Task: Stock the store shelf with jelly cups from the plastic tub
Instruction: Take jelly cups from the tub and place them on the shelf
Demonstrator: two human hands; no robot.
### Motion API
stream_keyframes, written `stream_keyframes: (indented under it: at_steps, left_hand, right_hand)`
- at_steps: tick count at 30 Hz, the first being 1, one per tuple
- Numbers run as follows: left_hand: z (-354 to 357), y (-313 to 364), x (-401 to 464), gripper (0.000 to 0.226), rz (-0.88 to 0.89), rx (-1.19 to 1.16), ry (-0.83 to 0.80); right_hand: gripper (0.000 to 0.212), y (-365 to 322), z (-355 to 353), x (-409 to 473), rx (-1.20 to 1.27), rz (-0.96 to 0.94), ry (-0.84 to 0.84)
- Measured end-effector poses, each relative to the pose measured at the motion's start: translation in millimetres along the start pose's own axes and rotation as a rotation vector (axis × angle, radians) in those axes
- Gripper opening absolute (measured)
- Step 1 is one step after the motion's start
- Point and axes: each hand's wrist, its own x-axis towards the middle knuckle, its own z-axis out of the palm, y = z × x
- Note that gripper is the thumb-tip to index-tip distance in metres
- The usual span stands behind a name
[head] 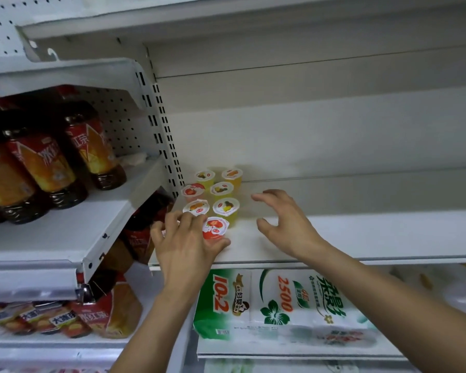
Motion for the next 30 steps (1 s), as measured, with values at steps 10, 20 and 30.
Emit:
stream_keyframes:
  at_steps: [10, 20, 30]
  left_hand:
    - [-30.1, 37.1, -5.5, 0.070, 0.112, -0.122, 0.097]
    - [-47.5, 230.6, -51.5, 0.065, 0.359, -0.501, -0.157]
    - [-51.6, 519.1, -174.9, 0.067, 0.765, -0.780, -0.521]
  right_hand:
    - [0.046, 29.0, -45.2, -40.1, -0.203, -0.037, 0.058]
    - [0.050, 138.9, -158.4, -159.9, -0.345, 0.166, 0.271]
    - [0.041, 307.7, -309.2, -394.5, -0.476, 0.681, 0.286]
